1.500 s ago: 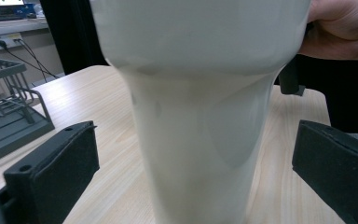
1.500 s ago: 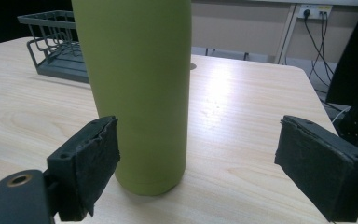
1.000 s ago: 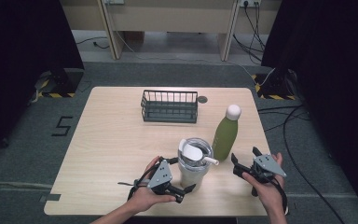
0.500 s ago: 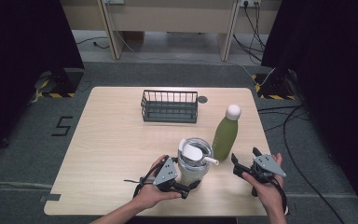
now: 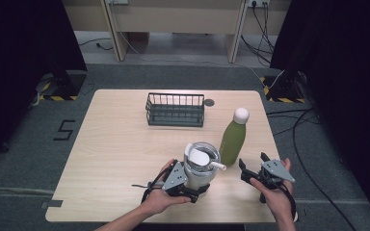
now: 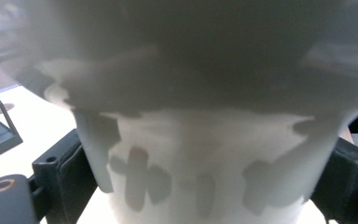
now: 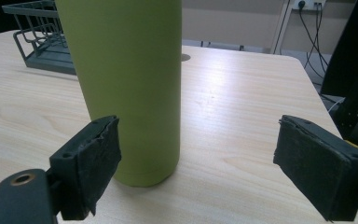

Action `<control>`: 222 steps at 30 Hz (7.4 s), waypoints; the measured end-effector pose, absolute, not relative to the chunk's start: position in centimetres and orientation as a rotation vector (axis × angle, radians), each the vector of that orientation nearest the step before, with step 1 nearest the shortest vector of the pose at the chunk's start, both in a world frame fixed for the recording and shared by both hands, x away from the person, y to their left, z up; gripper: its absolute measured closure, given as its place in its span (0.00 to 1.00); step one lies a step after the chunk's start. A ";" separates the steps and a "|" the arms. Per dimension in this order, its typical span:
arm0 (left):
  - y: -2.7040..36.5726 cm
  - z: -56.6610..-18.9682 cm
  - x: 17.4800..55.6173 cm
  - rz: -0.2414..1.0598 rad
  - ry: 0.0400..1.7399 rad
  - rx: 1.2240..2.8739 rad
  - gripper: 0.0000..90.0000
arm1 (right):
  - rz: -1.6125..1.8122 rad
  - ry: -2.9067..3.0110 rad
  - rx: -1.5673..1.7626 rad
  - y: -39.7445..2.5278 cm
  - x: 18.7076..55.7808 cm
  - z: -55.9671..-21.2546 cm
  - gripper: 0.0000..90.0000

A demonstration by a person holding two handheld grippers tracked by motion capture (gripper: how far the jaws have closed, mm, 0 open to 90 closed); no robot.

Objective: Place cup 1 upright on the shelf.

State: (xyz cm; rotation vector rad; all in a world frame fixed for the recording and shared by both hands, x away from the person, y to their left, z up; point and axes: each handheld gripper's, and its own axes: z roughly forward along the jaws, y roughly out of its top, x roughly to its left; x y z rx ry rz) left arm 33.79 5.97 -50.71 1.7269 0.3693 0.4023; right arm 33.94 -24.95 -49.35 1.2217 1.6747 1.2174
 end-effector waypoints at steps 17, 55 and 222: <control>6.1 -50.4 33.9 0.380 0.375 1.746 0.11 | 1.214 1.670 1.228 -25.2 33.9 -49.4 0.16; 9.0 -46.7 34.8 0.484 0.414 1.703 0.11 | 1.225 1.666 1.236 -25.2 33.8 -49.6 0.16; 13.1 -39.9 51.3 0.782 0.787 1.540 0.11 | 1.252 1.692 1.231 -24.8 33.8 -49.7 0.16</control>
